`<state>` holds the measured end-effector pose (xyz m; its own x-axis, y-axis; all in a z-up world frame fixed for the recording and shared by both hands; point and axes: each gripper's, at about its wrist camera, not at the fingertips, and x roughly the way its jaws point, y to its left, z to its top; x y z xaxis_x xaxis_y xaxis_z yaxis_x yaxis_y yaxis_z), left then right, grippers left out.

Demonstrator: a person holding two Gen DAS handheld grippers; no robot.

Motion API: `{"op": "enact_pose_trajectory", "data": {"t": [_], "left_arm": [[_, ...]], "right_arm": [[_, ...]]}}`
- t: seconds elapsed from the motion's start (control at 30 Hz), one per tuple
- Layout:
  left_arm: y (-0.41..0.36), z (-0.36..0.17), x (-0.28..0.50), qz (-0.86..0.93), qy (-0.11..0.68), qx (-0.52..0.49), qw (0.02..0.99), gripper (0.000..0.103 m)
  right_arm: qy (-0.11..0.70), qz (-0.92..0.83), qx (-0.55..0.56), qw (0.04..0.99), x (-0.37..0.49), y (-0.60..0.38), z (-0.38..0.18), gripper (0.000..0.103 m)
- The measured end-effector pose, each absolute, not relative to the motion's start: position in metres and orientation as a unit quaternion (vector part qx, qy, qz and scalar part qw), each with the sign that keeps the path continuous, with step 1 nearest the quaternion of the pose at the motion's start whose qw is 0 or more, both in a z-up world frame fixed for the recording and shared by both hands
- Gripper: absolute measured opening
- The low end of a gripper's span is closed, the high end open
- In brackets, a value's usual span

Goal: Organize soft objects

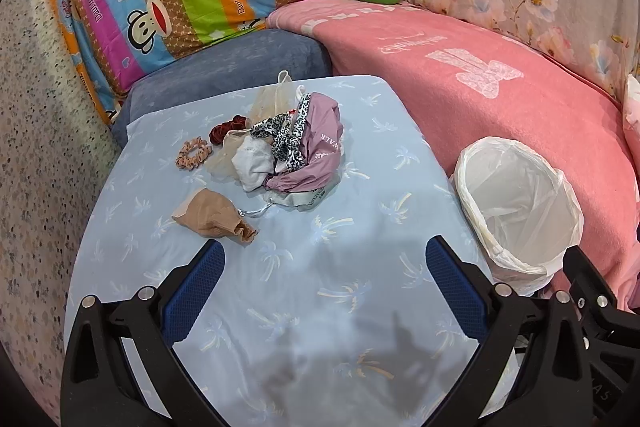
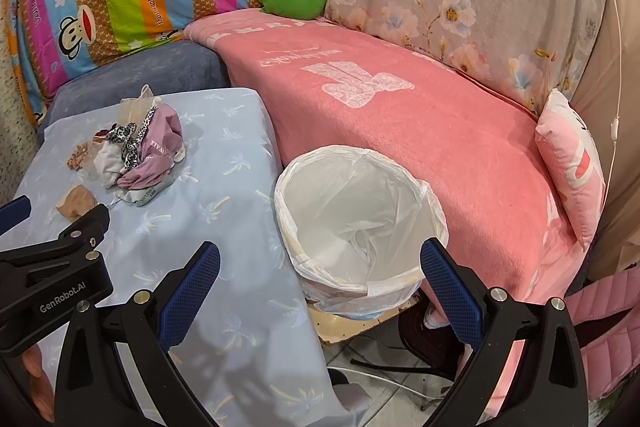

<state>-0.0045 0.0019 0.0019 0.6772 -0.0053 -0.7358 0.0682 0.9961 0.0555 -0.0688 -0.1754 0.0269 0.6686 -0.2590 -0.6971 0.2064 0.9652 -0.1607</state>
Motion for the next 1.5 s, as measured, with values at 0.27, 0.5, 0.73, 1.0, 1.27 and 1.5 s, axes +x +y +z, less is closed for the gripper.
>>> {"op": "enact_pose_trajectory", "data": {"t": [0.27, 0.5, 0.73, 1.0, 1.27, 1.5], "left_arm": [[0.005, 0.005, -0.009, -0.02, 0.399, 0.036, 0.916, 0.096], [0.004, 0.004, -0.008, -0.019, 0.399, 0.036, 0.916, 0.096], [0.004, 0.006, -0.007, -0.019, 0.399, 0.035, 0.916, 0.096], [0.007, 0.009, -0.005, -0.018, 0.401, 0.031, 0.916, 0.096], [0.01, 0.007, -0.004, -0.015, 0.399, 0.028, 0.916, 0.096], [0.01, 0.007, -0.004, -0.016, 0.399, 0.028, 0.917, 0.096]], "right_arm": [[0.385, -0.128, -0.033, 0.913, -0.068, -0.177, 0.032, 0.097], [0.383, -0.128, -0.036, 0.914, -0.066, -0.172, 0.035, 0.097], [0.382, -0.128, -0.037, 0.915, -0.065, -0.17, 0.034, 0.097], [0.379, -0.127, -0.041, 0.916, -0.065, -0.167, 0.035, 0.097], [0.378, -0.127, -0.042, 0.916, -0.065, -0.166, 0.035, 0.097], [0.377, -0.128, -0.042, 0.916, -0.064, -0.165, 0.036, 0.097]]}}
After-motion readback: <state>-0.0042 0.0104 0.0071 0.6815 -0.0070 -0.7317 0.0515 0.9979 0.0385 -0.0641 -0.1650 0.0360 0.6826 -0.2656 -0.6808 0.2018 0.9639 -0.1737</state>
